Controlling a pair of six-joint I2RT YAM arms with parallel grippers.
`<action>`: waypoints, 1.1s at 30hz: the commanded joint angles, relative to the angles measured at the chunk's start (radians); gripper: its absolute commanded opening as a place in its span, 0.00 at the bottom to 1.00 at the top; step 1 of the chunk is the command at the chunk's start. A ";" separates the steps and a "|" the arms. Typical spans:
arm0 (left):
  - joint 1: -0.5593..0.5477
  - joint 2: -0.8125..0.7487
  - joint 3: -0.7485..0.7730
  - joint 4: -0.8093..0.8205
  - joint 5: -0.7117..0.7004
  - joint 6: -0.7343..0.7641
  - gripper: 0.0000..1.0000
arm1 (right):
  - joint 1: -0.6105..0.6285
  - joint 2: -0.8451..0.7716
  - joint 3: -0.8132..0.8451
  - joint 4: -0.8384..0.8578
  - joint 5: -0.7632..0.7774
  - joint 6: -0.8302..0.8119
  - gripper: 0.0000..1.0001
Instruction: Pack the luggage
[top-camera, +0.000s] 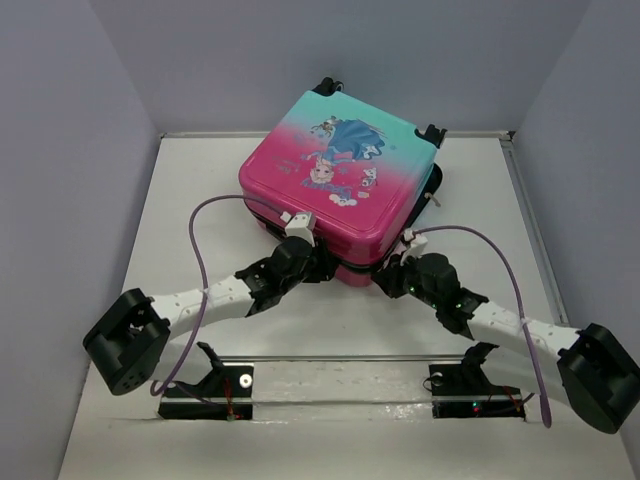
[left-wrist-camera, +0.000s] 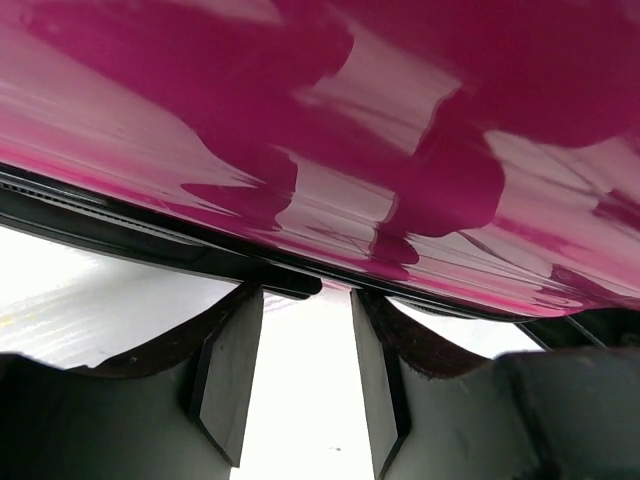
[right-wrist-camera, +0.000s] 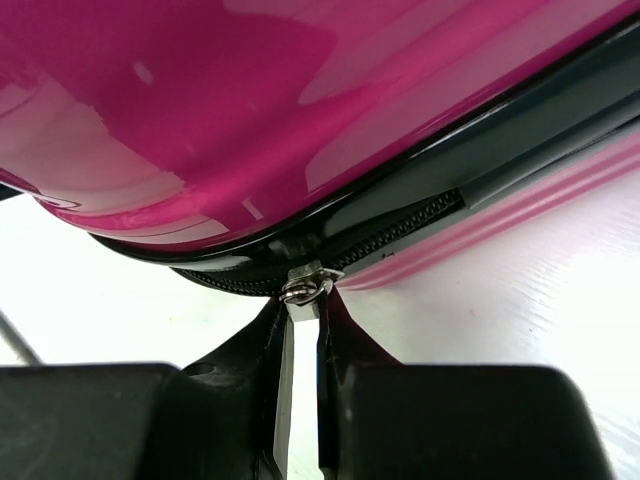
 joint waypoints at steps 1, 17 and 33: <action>-0.036 0.013 0.114 0.156 -0.008 0.002 0.52 | 0.102 -0.021 0.042 0.039 0.133 -0.009 0.07; -0.036 0.105 0.313 0.101 0.009 0.074 0.55 | 0.793 0.223 0.281 -0.114 0.558 0.222 0.07; 0.629 -0.220 0.338 -0.180 0.028 0.064 0.83 | 0.619 0.183 0.189 0.002 0.583 0.297 0.07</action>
